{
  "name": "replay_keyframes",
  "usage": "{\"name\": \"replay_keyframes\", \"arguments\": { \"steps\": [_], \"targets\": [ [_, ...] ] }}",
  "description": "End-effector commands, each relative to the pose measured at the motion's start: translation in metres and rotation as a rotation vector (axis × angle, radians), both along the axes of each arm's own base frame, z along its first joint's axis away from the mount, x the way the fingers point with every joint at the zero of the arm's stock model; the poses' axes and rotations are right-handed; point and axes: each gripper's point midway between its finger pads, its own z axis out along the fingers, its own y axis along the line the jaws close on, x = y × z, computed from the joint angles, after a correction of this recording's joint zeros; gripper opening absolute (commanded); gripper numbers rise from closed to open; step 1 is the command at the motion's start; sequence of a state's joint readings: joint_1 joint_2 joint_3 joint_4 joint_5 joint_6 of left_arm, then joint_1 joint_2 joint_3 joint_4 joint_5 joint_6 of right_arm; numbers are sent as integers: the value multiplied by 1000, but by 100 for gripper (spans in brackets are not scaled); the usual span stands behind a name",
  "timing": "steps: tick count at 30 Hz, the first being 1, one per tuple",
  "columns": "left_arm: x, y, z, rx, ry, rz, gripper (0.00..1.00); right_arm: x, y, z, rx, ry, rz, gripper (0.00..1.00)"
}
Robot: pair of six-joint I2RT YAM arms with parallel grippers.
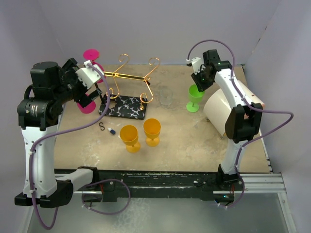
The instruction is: Place the wine glass upside down on the wine glass rack
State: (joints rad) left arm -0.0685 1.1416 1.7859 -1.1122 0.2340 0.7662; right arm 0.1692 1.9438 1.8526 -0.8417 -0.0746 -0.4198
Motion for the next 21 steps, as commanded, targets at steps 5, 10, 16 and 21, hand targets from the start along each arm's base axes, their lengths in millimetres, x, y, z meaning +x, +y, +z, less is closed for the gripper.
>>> {"name": "replay_keyframes", "arguments": {
  "steps": [5,10,16,21],
  "targets": [
    [4,-8,14,-51,-49,-21,99,-1,7,35,47,-52,35,17],
    [6,-6,19,-68,-66,7,99,-2,11,48,69,-75,45,1],
    [3,-8,26,-100,-78,12,99,-2,14,83,97,-146,50,0],
    [6,-7,32,-157,-85,53,99,-3,10,120,95,-238,34,0]
  ]
}}
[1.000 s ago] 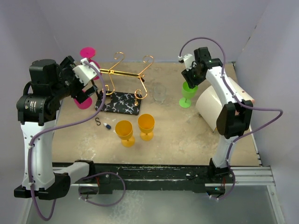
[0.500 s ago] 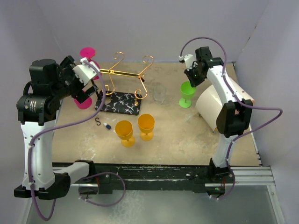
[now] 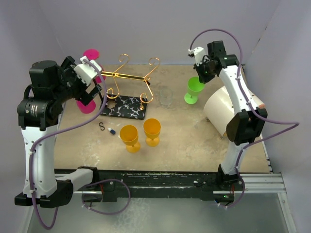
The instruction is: Place the wine glass upside down on the wine glass rack
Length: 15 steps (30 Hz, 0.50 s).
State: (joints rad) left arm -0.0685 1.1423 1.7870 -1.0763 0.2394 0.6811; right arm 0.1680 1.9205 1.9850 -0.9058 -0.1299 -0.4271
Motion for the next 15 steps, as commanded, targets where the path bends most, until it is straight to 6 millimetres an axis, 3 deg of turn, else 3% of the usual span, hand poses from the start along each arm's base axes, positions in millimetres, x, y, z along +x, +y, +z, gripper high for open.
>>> {"name": "replay_keyframes", "arguments": {
  "steps": [1,10,15],
  "targets": [
    [4,-5,29,-94,-80,27,99,-9,-1,79,43,-176,-8,0],
    [4,-48,66,-346,-102,-123,99,-19,-1,169,129,-414,-56,0],
    [13,-66,75,-489,-63,-164,99,-36,28,221,312,-526,25,0]
  ]
}}
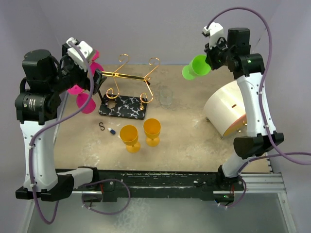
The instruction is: Place the wine glass upside down on the wine glass rack
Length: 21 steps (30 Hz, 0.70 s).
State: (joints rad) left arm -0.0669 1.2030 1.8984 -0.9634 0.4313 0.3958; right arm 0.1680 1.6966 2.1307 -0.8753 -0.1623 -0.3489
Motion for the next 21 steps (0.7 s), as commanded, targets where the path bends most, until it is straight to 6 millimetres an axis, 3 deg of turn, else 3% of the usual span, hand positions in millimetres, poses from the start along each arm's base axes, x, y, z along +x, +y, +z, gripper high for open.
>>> {"name": "replay_keyframes", "arguments": {
  "steps": [1,8,16,21],
  "targets": [
    [6,-26,28,-186,-10,-88,99,-17,28,75,184,-187,93,0],
    [13,-61,33,-349,100,-247,100,-57,65,142,322,-353,248,0],
    [35,-87,40,-538,234,-333,94,-93,108,167,389,-395,416,0],
    [54,-95,39,-633,291,-329,91,-102,120,170,399,-404,465,0]
  ]
}}
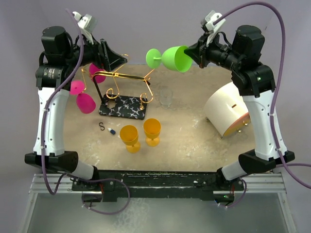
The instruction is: Place the wine glass upside down on the wine glass rack
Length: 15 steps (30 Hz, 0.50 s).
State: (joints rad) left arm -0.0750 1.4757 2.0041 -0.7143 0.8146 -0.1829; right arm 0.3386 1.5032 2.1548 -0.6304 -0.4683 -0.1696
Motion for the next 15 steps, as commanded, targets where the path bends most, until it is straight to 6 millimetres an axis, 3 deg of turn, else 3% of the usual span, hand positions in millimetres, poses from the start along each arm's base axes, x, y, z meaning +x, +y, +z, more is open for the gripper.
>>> {"name": "replay_keyframes", "arguments": {
  "steps": [1,10,15],
  "targets": [
    [4,-17,25,-132,10,-54,91,-14,11,29,50,-84,61,0],
    [18,-55,-1,-198,125,-141,88,-16,17,21,38,-77,96,0],
    [22,-74,-14,-205,173,-175,79,-17,19,16,27,-75,107,0]
  ]
}}
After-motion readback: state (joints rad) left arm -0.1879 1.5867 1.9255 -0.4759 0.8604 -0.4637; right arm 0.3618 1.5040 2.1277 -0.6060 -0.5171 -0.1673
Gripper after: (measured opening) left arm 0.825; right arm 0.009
